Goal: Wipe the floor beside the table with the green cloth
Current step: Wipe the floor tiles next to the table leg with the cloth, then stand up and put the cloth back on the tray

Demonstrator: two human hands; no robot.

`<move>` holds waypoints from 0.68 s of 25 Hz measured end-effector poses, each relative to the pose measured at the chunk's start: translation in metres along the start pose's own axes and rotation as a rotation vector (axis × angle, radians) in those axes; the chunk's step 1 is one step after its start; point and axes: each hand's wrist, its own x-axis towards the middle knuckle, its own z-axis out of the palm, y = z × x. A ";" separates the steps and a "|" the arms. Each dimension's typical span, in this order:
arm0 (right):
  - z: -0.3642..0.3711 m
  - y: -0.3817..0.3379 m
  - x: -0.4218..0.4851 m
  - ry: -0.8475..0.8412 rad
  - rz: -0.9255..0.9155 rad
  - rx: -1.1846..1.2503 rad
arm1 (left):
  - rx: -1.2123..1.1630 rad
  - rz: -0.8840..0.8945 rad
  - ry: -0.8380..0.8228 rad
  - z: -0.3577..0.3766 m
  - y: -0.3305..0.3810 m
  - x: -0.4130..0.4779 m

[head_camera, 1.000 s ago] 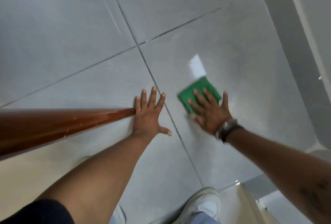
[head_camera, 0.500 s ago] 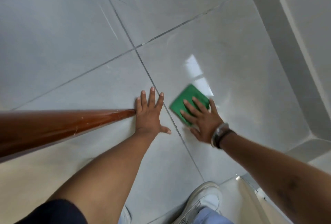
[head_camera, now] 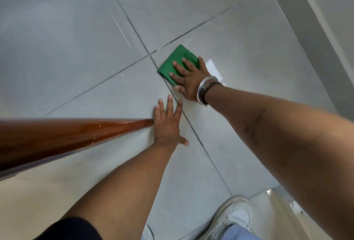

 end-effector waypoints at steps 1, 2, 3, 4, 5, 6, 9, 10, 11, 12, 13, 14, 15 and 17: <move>0.010 -0.005 -0.020 -0.009 0.007 -0.022 | 0.010 -0.010 -0.016 -0.003 0.001 -0.002; 0.022 -0.008 -0.047 -0.031 0.031 -0.025 | 0.032 -0.011 -0.045 -0.007 0.002 -0.005; 0.038 -0.010 -0.078 -0.057 0.067 -0.013 | 0.053 -0.004 -0.070 -0.011 0.002 -0.009; 0.056 -0.012 -0.110 -0.081 0.104 -0.003 | 0.060 0.000 -0.069 -0.014 0.001 -0.015; 0.072 -0.014 -0.141 -0.087 0.147 0.010 | 0.053 -0.003 -0.039 -0.017 0.001 -0.023; 0.083 -0.018 -0.169 -0.087 0.164 0.020 | 0.026 -0.015 0.000 -0.020 0.001 -0.031; 0.101 -0.027 -0.194 -0.007 0.144 -0.119 | -0.099 -0.001 0.045 -0.030 0.001 -0.061; 0.098 -0.022 -0.184 0.083 0.165 -0.097 | -0.165 0.003 0.032 -0.036 0.004 -0.072; 0.083 -0.020 -0.174 0.084 0.237 0.034 | -0.255 0.002 -0.011 -0.045 0.004 -0.086; 0.059 -0.021 -0.169 0.024 0.338 0.275 | -0.367 -0.021 -0.070 -0.058 0.004 -0.101; 0.034 -0.021 -0.166 -0.058 0.496 0.614 | -0.515 -0.085 -0.117 -0.075 0.006 -0.116; 0.009 -0.022 -0.170 -0.128 0.699 1.011 | -0.697 -0.194 -0.164 -0.093 0.009 -0.131; -0.018 -0.026 -0.180 -0.157 0.837 1.404 | -0.906 -0.325 -0.201 -0.117 0.013 -0.146; -0.083 -0.039 -0.220 -0.184 0.897 1.977 | -1.299 -0.521 -0.229 -0.176 0.016 -0.177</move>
